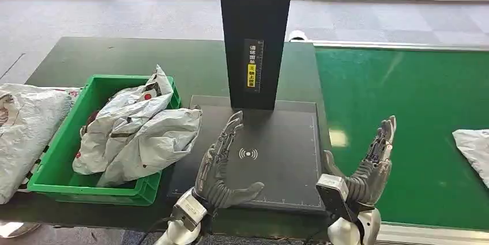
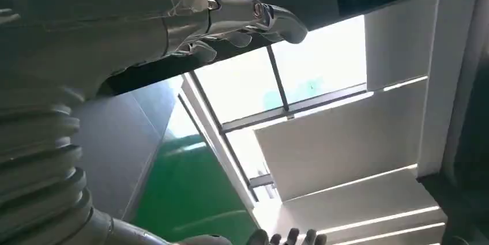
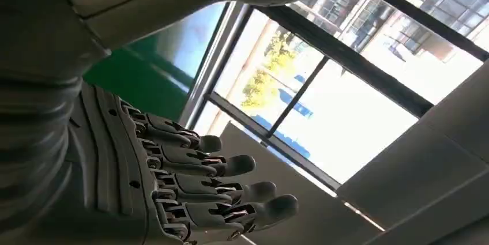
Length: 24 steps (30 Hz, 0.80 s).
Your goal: Moved the parcel from conveyor to table for the left to box.
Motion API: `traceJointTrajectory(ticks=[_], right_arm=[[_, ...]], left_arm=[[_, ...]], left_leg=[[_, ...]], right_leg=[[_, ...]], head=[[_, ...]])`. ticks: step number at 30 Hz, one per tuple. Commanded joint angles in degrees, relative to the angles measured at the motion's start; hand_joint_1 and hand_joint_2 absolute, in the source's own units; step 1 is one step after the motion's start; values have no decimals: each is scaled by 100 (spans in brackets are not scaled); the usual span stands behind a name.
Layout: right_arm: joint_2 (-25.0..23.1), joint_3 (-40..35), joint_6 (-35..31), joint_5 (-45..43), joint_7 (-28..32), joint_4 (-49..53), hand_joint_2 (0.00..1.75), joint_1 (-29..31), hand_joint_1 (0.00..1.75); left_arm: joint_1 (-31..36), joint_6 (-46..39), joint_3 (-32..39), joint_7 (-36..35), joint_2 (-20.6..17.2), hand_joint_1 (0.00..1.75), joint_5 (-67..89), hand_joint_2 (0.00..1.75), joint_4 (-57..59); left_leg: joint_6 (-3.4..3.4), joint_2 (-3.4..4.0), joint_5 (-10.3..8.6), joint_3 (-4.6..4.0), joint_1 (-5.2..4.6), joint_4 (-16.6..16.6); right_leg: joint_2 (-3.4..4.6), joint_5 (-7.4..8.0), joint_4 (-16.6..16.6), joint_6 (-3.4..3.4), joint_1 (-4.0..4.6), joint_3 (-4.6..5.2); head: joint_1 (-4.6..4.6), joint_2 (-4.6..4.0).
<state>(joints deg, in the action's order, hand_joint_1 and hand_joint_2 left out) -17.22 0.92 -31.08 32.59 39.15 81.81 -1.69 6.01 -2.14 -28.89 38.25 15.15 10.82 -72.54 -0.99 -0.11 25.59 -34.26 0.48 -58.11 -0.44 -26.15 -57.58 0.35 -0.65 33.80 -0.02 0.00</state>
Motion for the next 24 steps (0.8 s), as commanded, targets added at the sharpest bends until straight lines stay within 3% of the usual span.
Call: traceJointTrajectory(ticks=[1, 6, 12, 23, 24], right_arm=[[122, -166, -88, 132, -121, -364, 175, 165, 0], [318, 288, -892, 1462, -834, -1151, 175, 541, 0], [-38, 2599, -892, 3866, -1025, -1074, 175, 1163, 0], [-38, 2599, -892, 3866, -1025, -1074, 175, 1163, 0], [-117, 2846, -892, 4194, -1091, -939, 175, 1220, 0]], left_arm=[[57, 22, 350, 175, 25, 0, 34, 175, 351], [78, -8, 665, 175, 136, 0, 23, 175, 531], [93, -125, 763, 175, 228, 0, 279, 175, 660], [93, -125, 763, 175, 228, 0, 279, 175, 660], [99, -167, 764, 175, 240, 0, 322, 175, 677]], left_leg=[[2, 10, 1, 15, -2, 10], [4, 17, -2, 26, 1, 20], [5, -7, -5, 12, -6, 10], [2, -1, 0, 10, -2, 3], [3, 1, -1, 18, -1, 10]], right_leg=[[11, 2, 8, -2, -2, -11], [19, 9, 23, -1, 1, -22], [-6, 2, 9, 2, -6, -11], [2, 2, 6, 0, -3, -8], [4, 4, 13, -1, -2, -15]], head=[[0, 0], [2, 0], [2, 0], [2, 0], [2, 0]])
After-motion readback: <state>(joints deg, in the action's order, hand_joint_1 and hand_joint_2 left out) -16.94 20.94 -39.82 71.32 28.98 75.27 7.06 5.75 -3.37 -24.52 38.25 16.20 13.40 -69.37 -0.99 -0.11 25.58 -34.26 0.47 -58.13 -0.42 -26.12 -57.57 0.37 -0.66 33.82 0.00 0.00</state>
